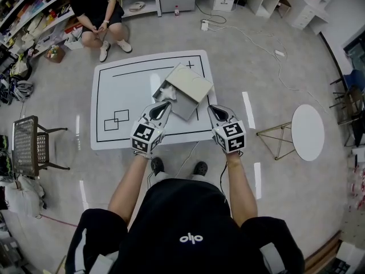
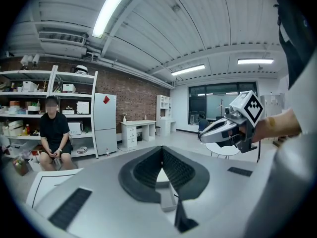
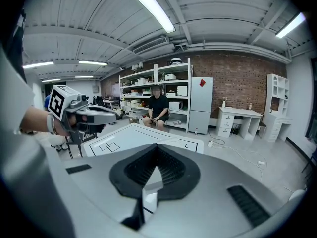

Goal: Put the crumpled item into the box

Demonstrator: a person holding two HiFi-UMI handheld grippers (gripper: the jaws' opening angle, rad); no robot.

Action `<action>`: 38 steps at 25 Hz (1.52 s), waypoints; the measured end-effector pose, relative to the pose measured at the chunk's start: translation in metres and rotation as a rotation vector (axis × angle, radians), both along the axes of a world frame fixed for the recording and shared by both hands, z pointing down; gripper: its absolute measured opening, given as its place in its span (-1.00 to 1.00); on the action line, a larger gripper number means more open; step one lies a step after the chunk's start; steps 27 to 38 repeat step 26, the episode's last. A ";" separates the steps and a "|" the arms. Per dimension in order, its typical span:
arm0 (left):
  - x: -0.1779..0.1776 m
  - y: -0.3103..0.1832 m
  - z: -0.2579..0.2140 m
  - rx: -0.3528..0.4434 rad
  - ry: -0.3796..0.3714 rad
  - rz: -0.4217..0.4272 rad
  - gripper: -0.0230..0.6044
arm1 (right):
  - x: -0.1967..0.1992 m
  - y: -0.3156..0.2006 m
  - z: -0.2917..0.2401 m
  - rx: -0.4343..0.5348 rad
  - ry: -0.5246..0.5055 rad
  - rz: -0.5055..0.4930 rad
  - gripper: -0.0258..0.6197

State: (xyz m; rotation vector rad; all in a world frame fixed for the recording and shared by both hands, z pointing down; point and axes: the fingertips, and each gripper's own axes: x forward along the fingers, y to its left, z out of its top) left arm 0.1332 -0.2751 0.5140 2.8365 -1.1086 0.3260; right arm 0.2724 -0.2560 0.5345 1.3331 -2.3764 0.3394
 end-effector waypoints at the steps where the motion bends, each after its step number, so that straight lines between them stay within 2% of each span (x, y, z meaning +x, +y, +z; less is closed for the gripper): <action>1: 0.000 0.000 0.000 0.000 -0.001 0.000 -0.91 | 0.000 0.000 0.000 0.000 0.003 -0.003 -0.89; 38: -0.005 -0.003 0.002 -0.001 0.001 -0.001 -0.91 | -0.002 0.000 0.001 0.002 0.008 -0.017 -0.89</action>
